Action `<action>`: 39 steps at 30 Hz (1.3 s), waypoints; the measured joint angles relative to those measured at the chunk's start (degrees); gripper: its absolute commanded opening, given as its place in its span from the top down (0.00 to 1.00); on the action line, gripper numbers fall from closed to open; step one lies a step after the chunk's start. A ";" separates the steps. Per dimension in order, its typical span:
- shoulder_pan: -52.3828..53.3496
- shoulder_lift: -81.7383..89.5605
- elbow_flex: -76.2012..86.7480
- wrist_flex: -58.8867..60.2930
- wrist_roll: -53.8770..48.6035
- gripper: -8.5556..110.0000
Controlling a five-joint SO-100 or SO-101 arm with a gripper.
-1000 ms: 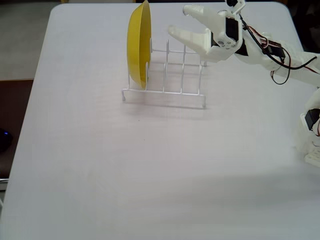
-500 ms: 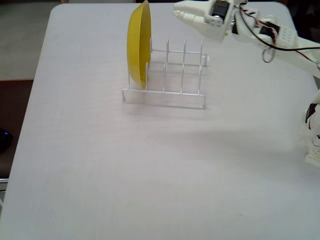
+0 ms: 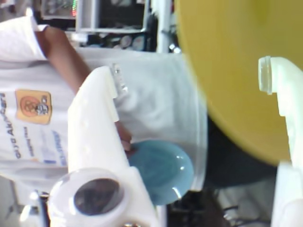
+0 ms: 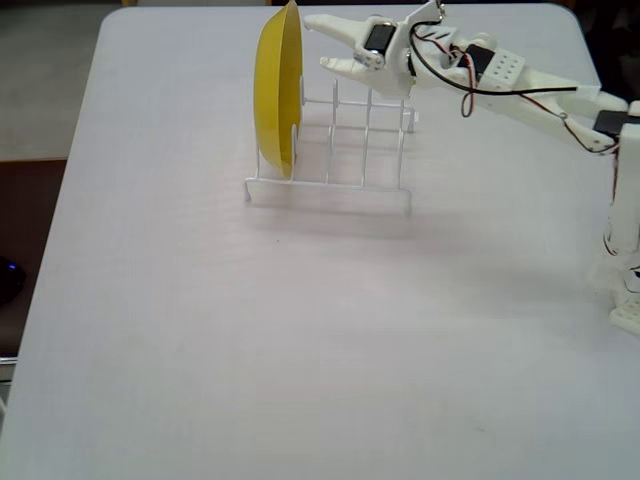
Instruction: Would you please take all the plates for me?
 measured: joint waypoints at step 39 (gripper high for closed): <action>-0.44 -31.11 -38.94 -1.76 4.22 0.93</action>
